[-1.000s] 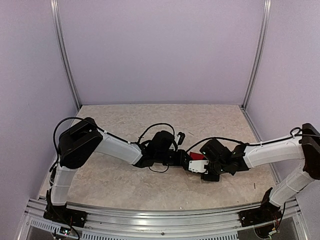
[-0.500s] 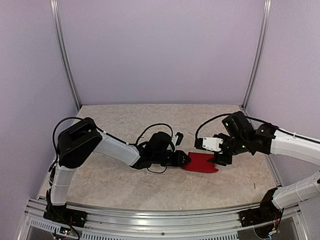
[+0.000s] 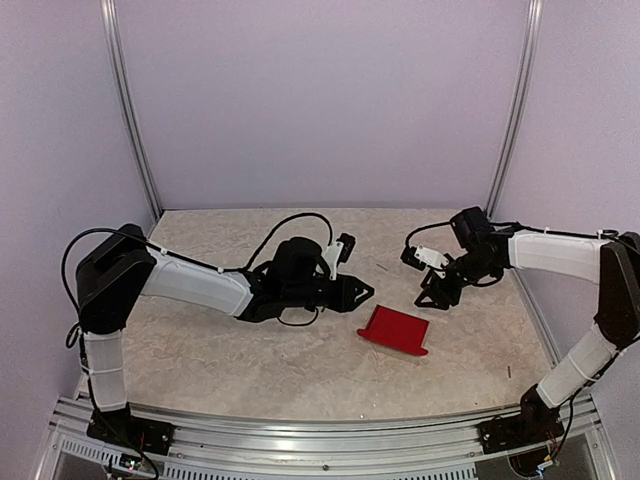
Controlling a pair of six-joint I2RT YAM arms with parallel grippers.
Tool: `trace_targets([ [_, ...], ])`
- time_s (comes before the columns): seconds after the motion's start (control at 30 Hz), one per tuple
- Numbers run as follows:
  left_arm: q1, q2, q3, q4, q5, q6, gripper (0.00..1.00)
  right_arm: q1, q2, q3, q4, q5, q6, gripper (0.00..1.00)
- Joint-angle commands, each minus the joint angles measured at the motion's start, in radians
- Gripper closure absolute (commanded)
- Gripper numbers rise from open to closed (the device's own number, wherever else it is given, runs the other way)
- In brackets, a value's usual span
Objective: Fold the paper box
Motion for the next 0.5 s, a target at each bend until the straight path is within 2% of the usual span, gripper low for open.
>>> trace_targets([
  [0.0,-0.008,-0.069,-0.047,-0.028,-0.075,0.041,0.65,-0.004,0.030,0.016,0.009,-0.128,0.032,0.44],
  [0.07,-0.009,-0.085,-0.071,-0.041,-0.102,0.012,0.63,-0.004,0.051,0.016,0.007,-0.140,0.044,0.46],
  [0.27,-0.034,-0.078,-0.097,-0.061,-0.117,0.019,0.59,-0.004,0.104,-0.005,0.061,-0.104,0.100,0.66],
  [0.47,-0.033,0.001,-0.054,-0.035,-0.026,-0.025,0.56,-0.004,0.177,0.002,0.084,-0.093,0.138,0.72],
])
